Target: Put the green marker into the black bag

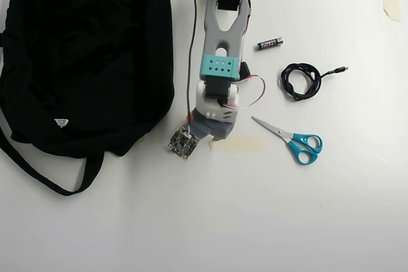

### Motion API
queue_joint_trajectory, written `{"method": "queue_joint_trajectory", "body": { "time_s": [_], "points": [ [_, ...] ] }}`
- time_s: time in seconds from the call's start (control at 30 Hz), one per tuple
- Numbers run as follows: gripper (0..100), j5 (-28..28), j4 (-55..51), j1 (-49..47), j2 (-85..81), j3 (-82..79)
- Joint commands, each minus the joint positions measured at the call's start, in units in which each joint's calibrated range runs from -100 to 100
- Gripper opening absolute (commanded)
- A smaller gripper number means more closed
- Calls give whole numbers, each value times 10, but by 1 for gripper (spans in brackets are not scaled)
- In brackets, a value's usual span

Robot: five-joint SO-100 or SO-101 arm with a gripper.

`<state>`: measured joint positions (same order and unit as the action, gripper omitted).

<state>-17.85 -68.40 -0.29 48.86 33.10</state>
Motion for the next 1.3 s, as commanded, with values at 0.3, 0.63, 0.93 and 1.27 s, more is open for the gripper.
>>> {"method": "queue_joint_trajectory", "body": {
  "time_s": [0.3, 0.63, 0.93, 1.27],
  "points": [
    [24, 1, -1, 0, -1, -2],
    [21, 2, -2, 0, -1, -13],
    [21, 2, -2, 1, -1, -29],
    [21, 2, -2, 3, -1, -43]
  ]
}}
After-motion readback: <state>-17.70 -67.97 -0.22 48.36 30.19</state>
